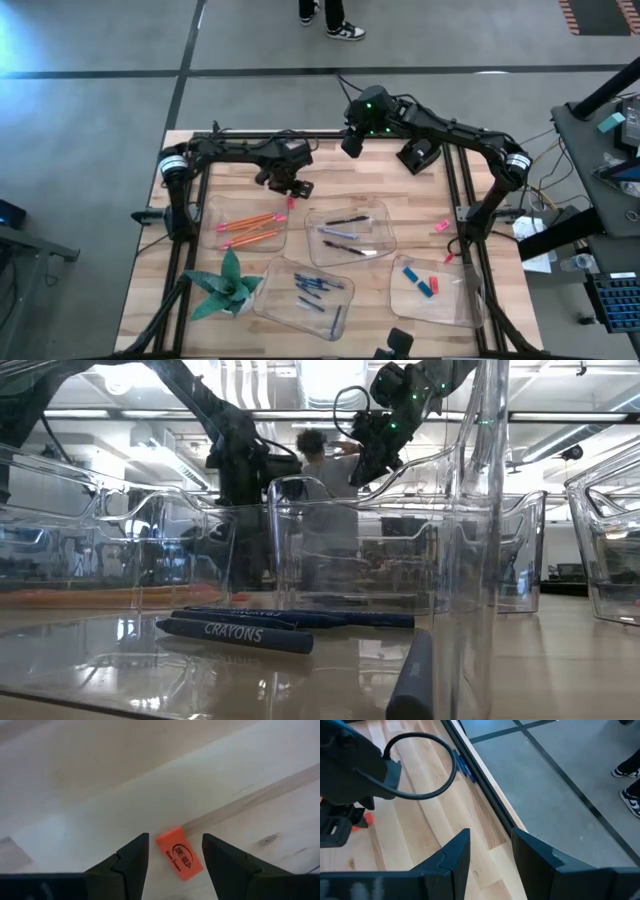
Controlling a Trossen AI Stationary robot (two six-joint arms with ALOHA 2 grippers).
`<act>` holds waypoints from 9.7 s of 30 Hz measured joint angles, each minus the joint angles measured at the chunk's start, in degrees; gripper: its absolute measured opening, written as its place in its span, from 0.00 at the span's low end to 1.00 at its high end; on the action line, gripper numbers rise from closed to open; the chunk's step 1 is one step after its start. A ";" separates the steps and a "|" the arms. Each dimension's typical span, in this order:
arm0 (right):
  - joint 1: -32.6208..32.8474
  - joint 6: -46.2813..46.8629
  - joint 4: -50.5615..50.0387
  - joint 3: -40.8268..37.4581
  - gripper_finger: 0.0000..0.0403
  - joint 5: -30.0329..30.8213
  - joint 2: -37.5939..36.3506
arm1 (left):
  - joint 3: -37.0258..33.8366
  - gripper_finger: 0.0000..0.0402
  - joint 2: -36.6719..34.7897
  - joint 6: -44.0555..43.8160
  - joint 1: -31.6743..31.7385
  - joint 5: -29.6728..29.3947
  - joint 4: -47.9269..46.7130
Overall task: Sort crayons/erasers/pens/pencils in bins
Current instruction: Put the orange eraser into the bottom right transparent bin
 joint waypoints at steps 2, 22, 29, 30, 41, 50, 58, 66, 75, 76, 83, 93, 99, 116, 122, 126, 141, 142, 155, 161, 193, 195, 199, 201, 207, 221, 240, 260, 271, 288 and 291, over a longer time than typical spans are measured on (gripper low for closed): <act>0.00 0.00 -0.01 0.00 0.34 0.00 0.00 | -0.02 0.43 0.45 -2.21 -0.12 0.02 -0.86; 0.01 0.00 -0.01 0.00 0.34 -0.01 0.00 | 0.16 0.33 2.10 7.65 -3.47 -4.93 -1.27; -0.01 0.00 -0.01 0.00 0.34 -0.01 0.00 | 1.05 0.33 1.85 12.36 -4.35 -7.11 -2.22; -0.01 0.00 0.01 0.00 0.34 -0.01 0.00 | 1.46 0.33 1.76 12.78 -4.37 -7.36 -1.91; 0.01 0.00 0.01 0.00 0.34 0.00 0.00 | 1.31 0.48 0.08 -0.51 -4.83 -5.87 -3.90; 0.00 0.01 0.01 0.00 0.34 0.01 0.00 | 1.16 0.49 1.47 -2.53 -5.37 -5.62 -3.51; 0.01 0.00 0.19 0.00 0.34 0.00 0.00 | 2.37 0.40 4.23 1.19 -5.60 -7.47 -3.65; 0.01 0.02 0.42 0.00 0.34 0.00 0.00 | 2.13 0.18 4.47 5.64 -5.61 -6.41 -3.20; 0.01 0.02 0.42 0.00 0.34 0.00 0.00 | 3.58 0.12 4.20 13.71 -3.81 -7.10 -4.03; -0.01 0.00 0.42 0.00 0.34 0.00 0.00 | 3.91 0.12 4.26 14.71 -3.42 -6.94 -4.24; 0.01 0.00 0.42 0.00 0.34 -0.01 0.00 | 5.59 0.12 4.45 21.99 -1.40 -10.55 3.33; 0.01 0.01 0.42 0.00 0.34 -0.01 0.00 | 5.53 0.12 3.28 28.32 1.89 -9.47 11.88; 0.00 0.02 0.42 0.00 0.34 0.00 0.00 | 5.04 0.12 -1.37 32.05 2.93 -9.05 14.90; 0.26 13.50 9.14 0.02 0.34 -0.14 0.13 | -3.63 0.12 -21.02 35.02 2.22 -7.76 21.83; 0.40 18.05 9.88 0.02 0.34 -0.19 0.13 | -15.69 0.12 -29.84 32.72 0.60 -4.90 36.69; 0.41 16.24 10.79 0.02 0.34 -0.34 0.15 | -22.37 0.12 -34.14 31.04 0.64 -5.26 47.68; 7.09 -15.69 9.33 -0.35 0.34 -5.88 0.22 | -28.18 0.12 -36.27 29.45 1.28 -17.50 69.19; 7.34 -15.70 10.47 -0.35 0.34 -3.48 0.22 | -28.33 0.12 -36.27 29.43 1.36 -18.09 70.59; 7.79 -15.71 33.07 -0.37 0.34 0.00 4.81 | -28.69 0.12 -36.12 29.51 1.47 -18.39 88.61; 8.07 -18.07 39.70 -0.37 0.34 0.01 4.96 | -28.68 0.12 -36.05 29.51 1.65 -18.42 91.83; 9.78 -19.53 52.56 -0.37 0.34 -0.34 4.96 | -27.50 0.12 -28.23 27.48 0.75 -15.50 109.47; 9.78 -19.26 52.57 -0.37 0.33 -0.09 4.96 | -27.50 0.12 -28.23 27.48 0.75 -15.50 109.53; 9.78 -19.15 52.55 -0.37 0.26 -0.09 4.96 | -27.50 0.12 -28.23 27.48 0.75 -15.52 109.51; 9.78 -19.22 52.51 -0.37 0.20 -0.09 4.96 | -27.50 0.12 -28.25 27.49 0.75 -15.54 109.55; 9.78 -19.49 52.33 -0.37 0.05 -0.02 4.96 | -27.54 0.12 -28.27 27.80 0.75 -15.76 109.49; 9.33 -17.96 39.64 3.79 0.04 2.90 4.42 | -27.43 0.32 -28.21 38.52 0.79 -14.95 106.72; 10.99 9.92 -51.83 34.71 0.03 8.87 4.28 | -27.77 0.49 -28.65 38.05 1.73 -15.84 82.77; 54.17 71.33 -60.04 1.29 0.03 -7.55 -10.14 | -29.24 0.49 -30.63 30.45 1.60 -15.82 70.41; 63.93 87.91 -35.34 -21.73 0.03 -15.32 -12.08 | -29.35 0.49 -30.68 30.45 1.60 -15.74 70.39; 63.52 82.54 -17.35 -35.86 0.11 -14.99 -12.22 | -29.68 0.49 -30.68 30.47 1.60 -15.59 70.32; 63.55 82.55 -17.33 -36.22 0.12 -15.10 -12.00 | -29.68 0.49 -30.68 30.50 1.60 -15.59 70.31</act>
